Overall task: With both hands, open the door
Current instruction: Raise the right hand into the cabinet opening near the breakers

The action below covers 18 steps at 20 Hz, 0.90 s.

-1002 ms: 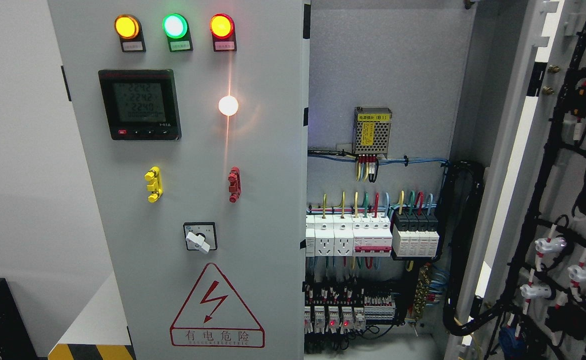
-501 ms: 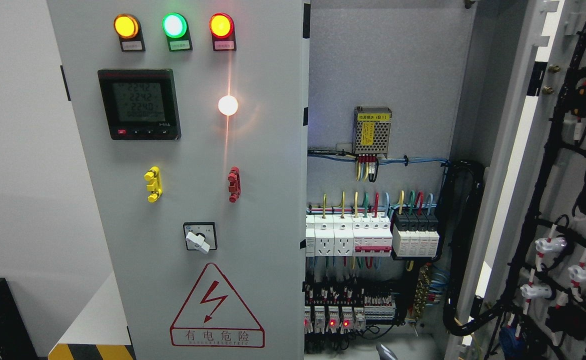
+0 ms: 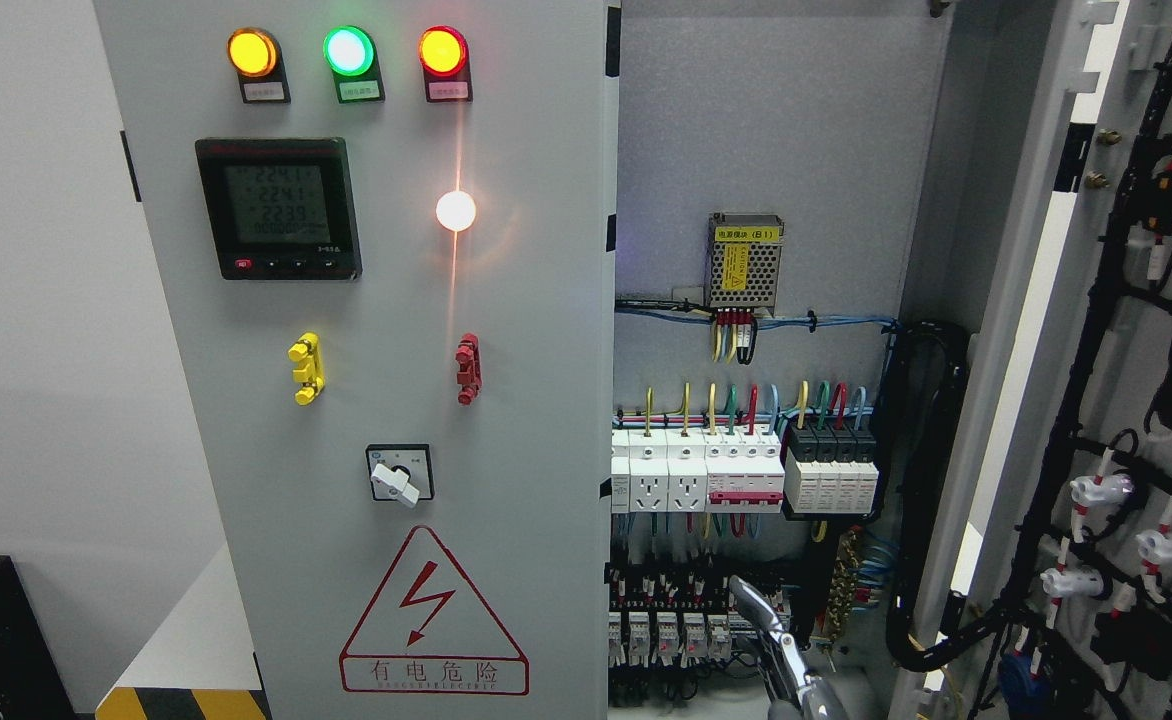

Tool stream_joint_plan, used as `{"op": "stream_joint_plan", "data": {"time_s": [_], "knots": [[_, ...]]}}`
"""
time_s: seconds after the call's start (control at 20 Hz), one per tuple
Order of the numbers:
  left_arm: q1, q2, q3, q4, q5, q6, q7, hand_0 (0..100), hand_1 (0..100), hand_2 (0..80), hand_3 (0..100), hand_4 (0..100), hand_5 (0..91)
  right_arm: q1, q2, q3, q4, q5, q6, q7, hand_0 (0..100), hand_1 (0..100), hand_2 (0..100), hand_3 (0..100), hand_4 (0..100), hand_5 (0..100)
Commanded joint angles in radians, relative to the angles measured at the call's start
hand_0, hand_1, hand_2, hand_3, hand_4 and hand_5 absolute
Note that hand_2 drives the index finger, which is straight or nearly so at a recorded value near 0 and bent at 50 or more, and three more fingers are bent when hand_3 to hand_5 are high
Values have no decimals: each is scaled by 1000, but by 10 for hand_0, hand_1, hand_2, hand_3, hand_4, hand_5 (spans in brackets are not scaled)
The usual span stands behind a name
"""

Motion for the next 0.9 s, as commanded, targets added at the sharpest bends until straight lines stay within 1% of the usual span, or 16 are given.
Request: {"op": "stream_joint_plan", "data": {"time_s": [0.0, 0.2, 0.3, 0.4, 0.55, 0.85], "knots": [[-1, -8, -1, -16, 0, -2, -1, 0, 0, 0, 0, 0, 0, -149, 88, 2, 34, 1, 64, 0, 0, 0, 0, 0, 0, 0], [-1, -6, -1, -16, 0, -3, -1, 0, 0, 0, 0, 0, 0, -226, 94, -1, 97, -2, 82, 0, 0, 0, 0, 0, 0, 0], [-1, -8, -1, -16, 0, -3, -1, 0, 0, 0, 0, 0, 0, -262, 94, -5, 132, -47, 91, 0, 0, 0, 0, 0, 0, 0], [-1, -8, -1, -16, 0, -3, -1, 0, 0, 0, 0, 0, 0, -287, 93, -11, 164, -88, 99, 0, 0, 0, 0, 0, 0, 0], [-1, -8, -1, -16, 0, -3, -1, 0, 0, 0, 0, 0, 0, -322, 93, -25, 201, -91, 99, 2, 0, 0, 0, 0, 0, 0], [-1, -8, -1, -16, 0, -3, -1, 0, 0, 0, 0, 0, 0, -407, 88, -25, 296, -93, 102, 2, 0, 0, 0, 0, 0, 0]]}}
